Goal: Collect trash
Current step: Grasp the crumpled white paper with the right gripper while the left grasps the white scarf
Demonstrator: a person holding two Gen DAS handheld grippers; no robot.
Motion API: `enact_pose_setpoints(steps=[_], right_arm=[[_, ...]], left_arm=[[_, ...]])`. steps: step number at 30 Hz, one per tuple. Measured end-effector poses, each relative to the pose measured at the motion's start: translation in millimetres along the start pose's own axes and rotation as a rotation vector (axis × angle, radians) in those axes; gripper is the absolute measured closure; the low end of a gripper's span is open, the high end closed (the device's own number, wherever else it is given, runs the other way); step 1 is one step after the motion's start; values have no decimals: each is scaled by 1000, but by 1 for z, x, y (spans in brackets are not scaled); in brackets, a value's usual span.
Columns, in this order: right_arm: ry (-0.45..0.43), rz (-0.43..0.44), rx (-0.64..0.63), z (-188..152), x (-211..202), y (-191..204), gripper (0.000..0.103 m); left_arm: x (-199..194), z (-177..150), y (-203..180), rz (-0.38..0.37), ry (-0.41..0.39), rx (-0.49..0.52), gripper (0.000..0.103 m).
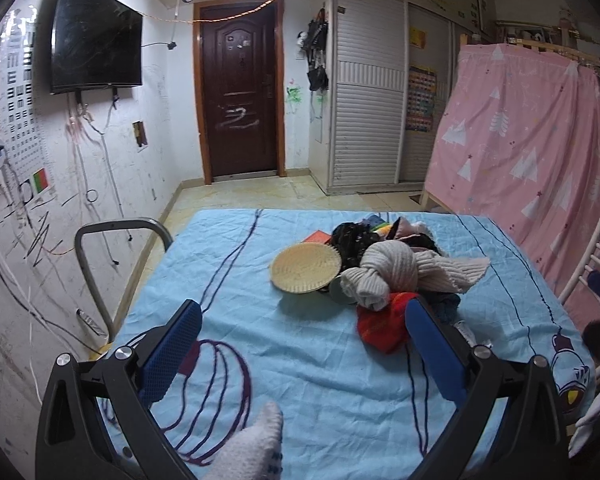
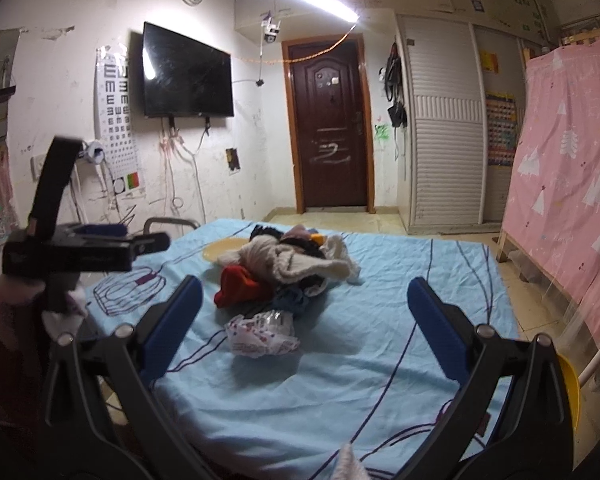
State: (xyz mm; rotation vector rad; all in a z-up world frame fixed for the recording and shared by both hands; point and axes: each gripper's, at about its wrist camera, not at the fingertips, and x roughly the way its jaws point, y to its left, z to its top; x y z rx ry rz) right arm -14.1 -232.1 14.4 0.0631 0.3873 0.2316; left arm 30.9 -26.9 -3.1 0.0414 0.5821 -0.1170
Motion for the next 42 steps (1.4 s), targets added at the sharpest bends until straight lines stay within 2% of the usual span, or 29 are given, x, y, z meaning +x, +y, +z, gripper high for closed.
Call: enact_pose_setpoints(steps=[9,14,19,22,23,24,25,26,27,28,30,34,42], right_arm=[[155,98,-16,-20,48,6,5],[236,187,65,-22,69,3,5],[305,189,65,-25,90,5,5],[343,192,56,-26,98,9,5],[356,196,54,-26,100,10,5],[366,197,50,-26,102,11,6],[374,197,50,-26,103,11,14],[381,196,50,-26,104,11,21],[392,194,52,-26,106,11,32],[408,198,55,-28,109,11,39],[422,202,46,-29,107,13,42],[409,204,63,-29,105,10,58],[303,250,113,-15,77,-5,60]], left_arm=[[54,29,-24,-139,80,54,10],[86,38,-47,-181,135,159,10],[112,36,-63,-210,193,249,10],[122,35,-62,-228,220,252,10],[125,35,-61,-239,232,246,12],[127,35,-61,-253,243,242,18],[128,35,-59,-267,250,238,33],[129,34,-59,-297,265,230,42],[131,34,-60,-307,275,222,51],[131,33,-61,-306,270,220,53],[128,31,-62,-310,260,224,55],[119,31,-60,-325,245,209,56],[86,50,-50,-332,168,174,56]])
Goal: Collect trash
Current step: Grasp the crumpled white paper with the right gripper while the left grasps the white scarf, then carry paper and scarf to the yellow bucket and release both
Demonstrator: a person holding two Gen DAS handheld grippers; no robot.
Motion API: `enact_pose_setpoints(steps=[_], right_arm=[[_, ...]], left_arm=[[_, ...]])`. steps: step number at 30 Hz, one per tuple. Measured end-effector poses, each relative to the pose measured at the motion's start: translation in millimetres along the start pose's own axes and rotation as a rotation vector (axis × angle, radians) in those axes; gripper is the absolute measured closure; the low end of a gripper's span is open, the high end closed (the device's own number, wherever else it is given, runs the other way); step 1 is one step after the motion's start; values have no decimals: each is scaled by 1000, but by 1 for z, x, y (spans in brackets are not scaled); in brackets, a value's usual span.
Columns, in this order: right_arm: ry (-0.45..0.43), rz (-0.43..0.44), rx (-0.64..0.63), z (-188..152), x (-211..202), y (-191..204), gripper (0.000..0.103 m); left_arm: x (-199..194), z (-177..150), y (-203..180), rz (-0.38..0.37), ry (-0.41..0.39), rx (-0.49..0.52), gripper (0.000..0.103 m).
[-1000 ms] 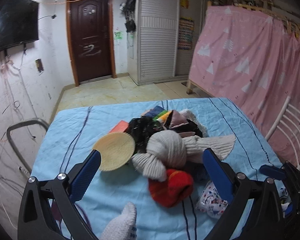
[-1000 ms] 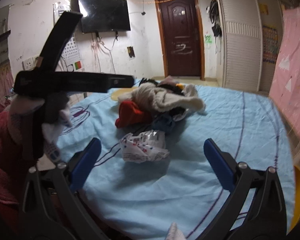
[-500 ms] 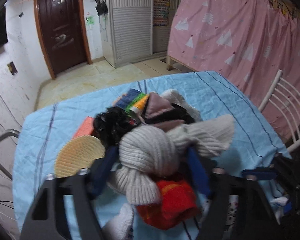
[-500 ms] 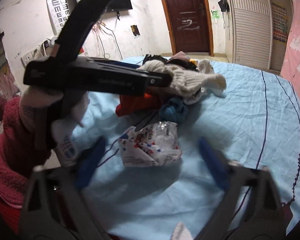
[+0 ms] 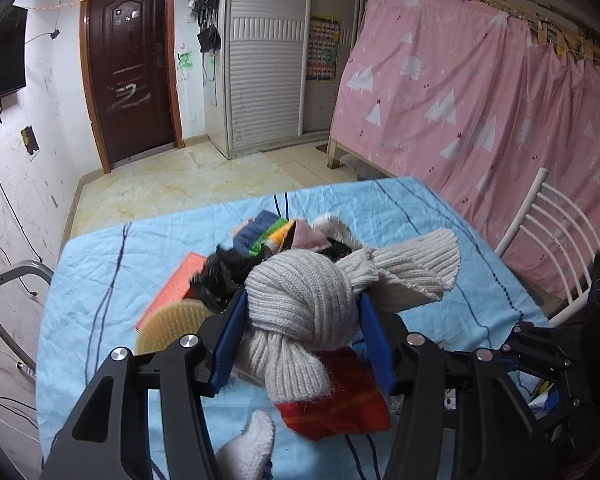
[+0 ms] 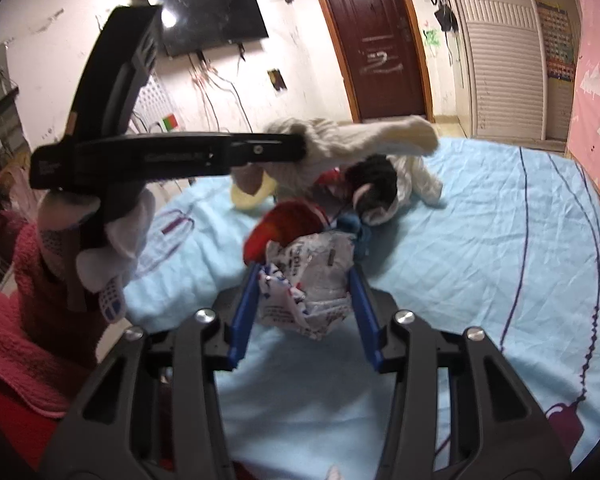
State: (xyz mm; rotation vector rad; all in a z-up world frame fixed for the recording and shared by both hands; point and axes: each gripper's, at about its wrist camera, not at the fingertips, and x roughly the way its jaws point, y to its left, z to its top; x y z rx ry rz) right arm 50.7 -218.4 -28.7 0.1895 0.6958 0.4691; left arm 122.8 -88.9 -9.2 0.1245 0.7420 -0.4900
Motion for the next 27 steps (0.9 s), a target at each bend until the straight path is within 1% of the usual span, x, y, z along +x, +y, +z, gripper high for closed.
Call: enact_pose_setpoints(steps=[4,9,12,13,15,19,25,27], right_arm=[[-53,-5,18,3,-19,-8,60],[-134,-18,85,10,-47,-28,60],[-168,-48,114,9,-60,-43,60],[-179,-53,127,11,-64,-48,60],[-205,-57,161,10,-73,-60,60],[-234,-102,193,6,-88,-79,60],[-250,-147,248,3,-97,-101,60],[-253,-161,252,2,-98,-107,60]], left_arm=[[-14,10,-7,-6,-34,1,56],[-25,20,-20,-64,-56,11,56],[-24,26,-27,-121,-48,0,56],[-24,29,-28,-152,-46,-13,56],[-22,32,-29,-188,-38,-30,56],[-14,32,-43,-182,-24,-8,56],[12,25,-61,-189,43,21,56],[21,21,-65,-180,66,31,54]])
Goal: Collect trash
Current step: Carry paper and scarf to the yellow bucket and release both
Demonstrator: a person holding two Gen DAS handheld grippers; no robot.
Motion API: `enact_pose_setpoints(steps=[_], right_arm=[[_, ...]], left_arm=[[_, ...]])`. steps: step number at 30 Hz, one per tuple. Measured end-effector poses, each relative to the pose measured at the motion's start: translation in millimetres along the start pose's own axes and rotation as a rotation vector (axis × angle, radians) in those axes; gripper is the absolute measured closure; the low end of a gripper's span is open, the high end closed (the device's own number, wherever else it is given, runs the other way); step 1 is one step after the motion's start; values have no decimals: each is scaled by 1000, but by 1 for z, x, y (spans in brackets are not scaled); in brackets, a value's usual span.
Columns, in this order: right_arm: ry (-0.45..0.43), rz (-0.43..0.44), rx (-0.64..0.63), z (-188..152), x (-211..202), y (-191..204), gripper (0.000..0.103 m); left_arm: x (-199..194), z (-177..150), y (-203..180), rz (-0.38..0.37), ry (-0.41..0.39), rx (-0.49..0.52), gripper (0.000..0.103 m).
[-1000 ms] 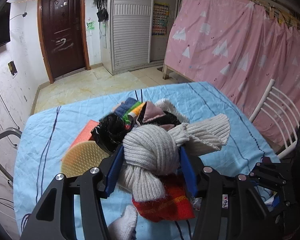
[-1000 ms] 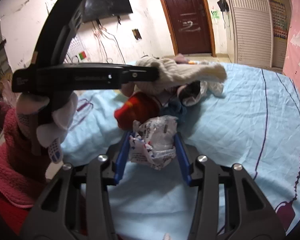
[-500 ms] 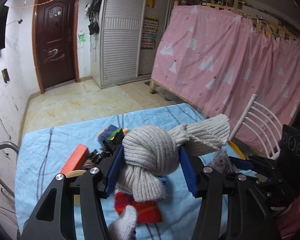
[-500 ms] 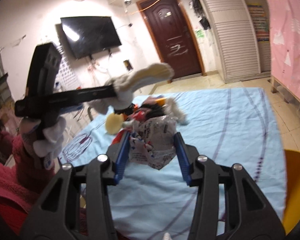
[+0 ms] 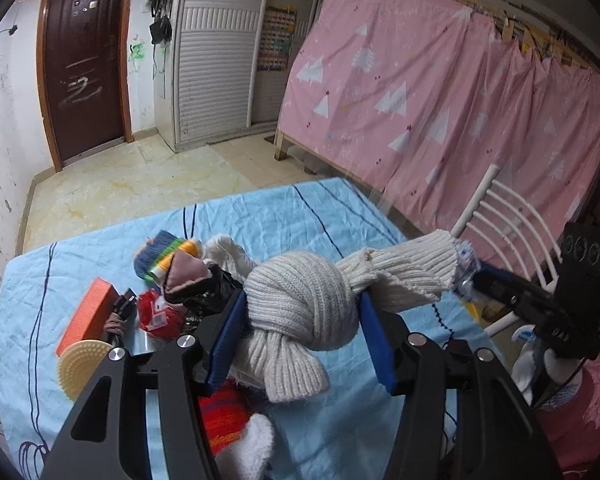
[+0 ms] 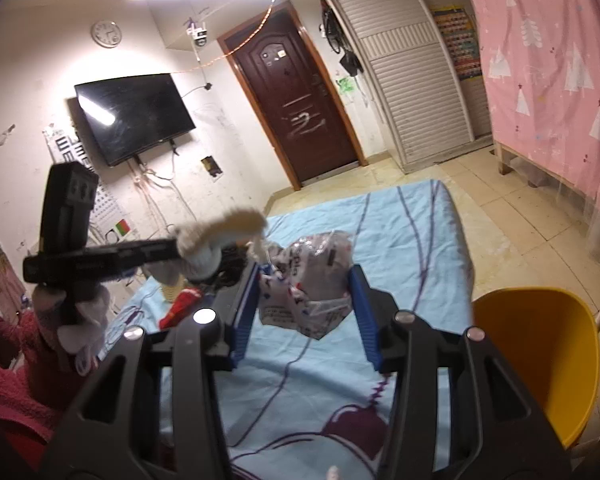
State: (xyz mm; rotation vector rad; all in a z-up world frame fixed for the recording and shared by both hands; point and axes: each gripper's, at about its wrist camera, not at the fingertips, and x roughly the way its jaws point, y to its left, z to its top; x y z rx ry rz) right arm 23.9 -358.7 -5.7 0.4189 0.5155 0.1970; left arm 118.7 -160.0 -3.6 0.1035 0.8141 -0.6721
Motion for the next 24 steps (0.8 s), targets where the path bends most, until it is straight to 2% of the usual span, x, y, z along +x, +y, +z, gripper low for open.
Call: enact_pose_setpoints(steps=[5,10,16,19,24], right_arm=[[-3,-6,14,1,0,-7,60],[-10,-14,20,1,-1,-16,59],[-25,-32,28,2,-6,-23,59],[-31,-45,38,1,-8,-29,59],[-37,-68,65,2,-11,-43,59]], left_arm=[[19,-5,-12,27,34,41,53],[27,-6,-28,52,47,106,46],[37,-10,-56,57,72,217,35],[48,-19,-71,66,108,285,33],[61,-27,-76,150,137,343,33]])
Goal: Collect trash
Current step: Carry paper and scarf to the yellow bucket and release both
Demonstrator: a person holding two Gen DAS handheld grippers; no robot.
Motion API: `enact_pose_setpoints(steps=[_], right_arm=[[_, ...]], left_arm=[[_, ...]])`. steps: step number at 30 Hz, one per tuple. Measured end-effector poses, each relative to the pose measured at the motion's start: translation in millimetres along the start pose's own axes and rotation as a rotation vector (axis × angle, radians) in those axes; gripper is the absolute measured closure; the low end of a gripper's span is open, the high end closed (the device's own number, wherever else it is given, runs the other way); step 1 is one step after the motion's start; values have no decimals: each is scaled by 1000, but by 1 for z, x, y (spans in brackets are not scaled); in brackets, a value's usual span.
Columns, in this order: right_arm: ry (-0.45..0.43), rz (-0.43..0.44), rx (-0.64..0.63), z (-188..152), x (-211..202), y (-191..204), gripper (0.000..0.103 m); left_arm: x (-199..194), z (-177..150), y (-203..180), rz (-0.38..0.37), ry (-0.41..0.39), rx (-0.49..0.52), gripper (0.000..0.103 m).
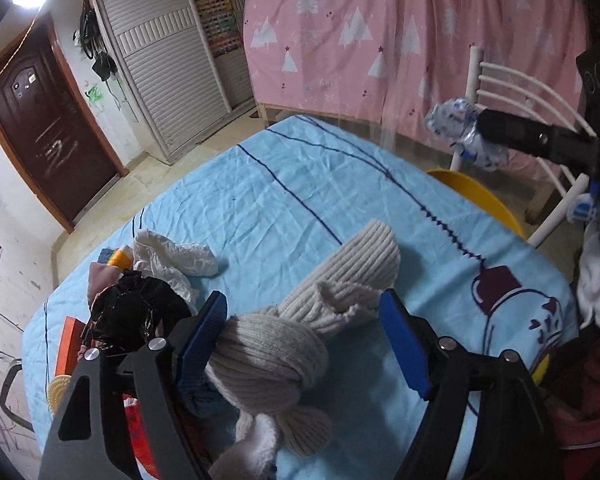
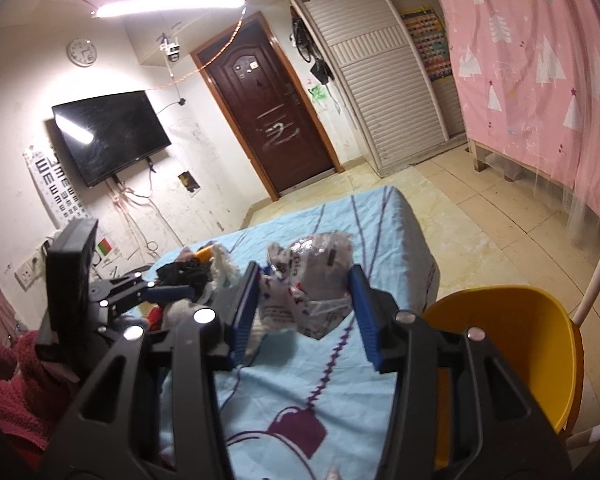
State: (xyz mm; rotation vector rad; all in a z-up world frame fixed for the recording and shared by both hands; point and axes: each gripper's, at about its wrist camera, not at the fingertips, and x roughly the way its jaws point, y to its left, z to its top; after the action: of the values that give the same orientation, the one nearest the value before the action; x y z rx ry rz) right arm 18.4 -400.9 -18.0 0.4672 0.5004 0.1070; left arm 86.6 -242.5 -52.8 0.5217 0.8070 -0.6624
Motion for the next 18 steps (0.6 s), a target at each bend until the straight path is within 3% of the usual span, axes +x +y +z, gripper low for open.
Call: enact_pose_setpoints(steps=[8,11,18], right_arm=[[4,-42,38,-2,1,-21,58],[5,-56,42,-2,3,-24,58],[0,-142,60,-3,2,-41,58]], left_arm=[[20,0,11,32,70,51,35],[25,0,17,68,78,56,51],[15,8,17,3,53,26,55]])
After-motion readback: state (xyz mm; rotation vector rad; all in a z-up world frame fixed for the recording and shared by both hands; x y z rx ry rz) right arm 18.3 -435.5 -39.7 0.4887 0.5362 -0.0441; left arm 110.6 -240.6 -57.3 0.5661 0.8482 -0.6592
